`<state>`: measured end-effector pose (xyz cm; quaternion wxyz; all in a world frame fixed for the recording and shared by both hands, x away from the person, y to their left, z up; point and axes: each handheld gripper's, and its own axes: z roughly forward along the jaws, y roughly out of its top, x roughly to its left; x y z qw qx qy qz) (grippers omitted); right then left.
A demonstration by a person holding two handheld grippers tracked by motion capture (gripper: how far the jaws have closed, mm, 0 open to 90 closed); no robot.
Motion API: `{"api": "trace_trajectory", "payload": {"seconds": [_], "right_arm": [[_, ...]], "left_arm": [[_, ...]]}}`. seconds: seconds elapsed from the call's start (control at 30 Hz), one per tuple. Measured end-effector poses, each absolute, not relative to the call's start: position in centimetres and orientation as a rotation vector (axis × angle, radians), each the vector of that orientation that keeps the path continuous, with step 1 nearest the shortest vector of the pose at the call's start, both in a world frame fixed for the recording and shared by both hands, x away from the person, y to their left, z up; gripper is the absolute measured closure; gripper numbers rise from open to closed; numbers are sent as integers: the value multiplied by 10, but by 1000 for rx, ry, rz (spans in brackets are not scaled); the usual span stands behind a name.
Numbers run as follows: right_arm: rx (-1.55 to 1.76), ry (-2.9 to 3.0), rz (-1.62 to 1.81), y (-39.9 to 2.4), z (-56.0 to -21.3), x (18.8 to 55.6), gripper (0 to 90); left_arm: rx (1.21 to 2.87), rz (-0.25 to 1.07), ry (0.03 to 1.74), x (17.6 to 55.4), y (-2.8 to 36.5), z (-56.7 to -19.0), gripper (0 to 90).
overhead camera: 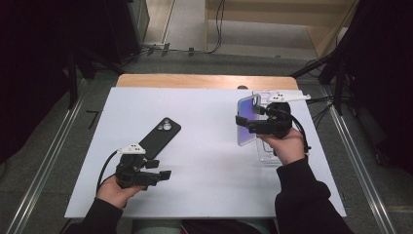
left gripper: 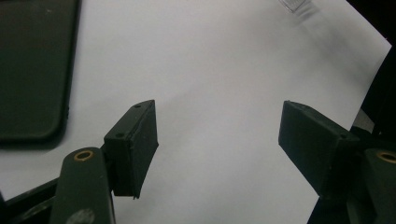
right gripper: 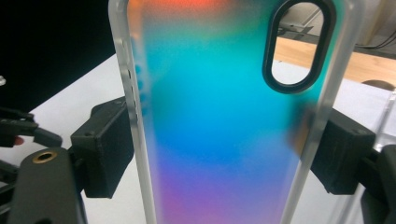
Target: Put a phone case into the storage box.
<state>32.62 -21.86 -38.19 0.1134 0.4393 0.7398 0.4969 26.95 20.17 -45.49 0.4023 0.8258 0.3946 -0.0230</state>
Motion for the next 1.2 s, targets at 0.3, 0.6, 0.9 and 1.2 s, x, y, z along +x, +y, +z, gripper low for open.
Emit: {"api": "trace_trajectory", "payload": {"seconds": [0.3, 0.6, 0.9, 1.2], "right_arm": [[1361, 2075, 1426, -243, -381, 331, 164], [1447, 1963, 1392, -267, -384, 334, 164], [1477, 1888, 1350, -274, -393, 342, 163], [1512, 1840, 1345, -284, -398, 366, 163]], "left_arm": [[2080, -45, 1007, 267, 205, -454, 288], [2073, -45, 1009, 267, 206, -454, 288], [2065, -42, 1004, 268, 208, -454, 288], [2067, -22, 1020, 270, 212, -454, 289]]}}
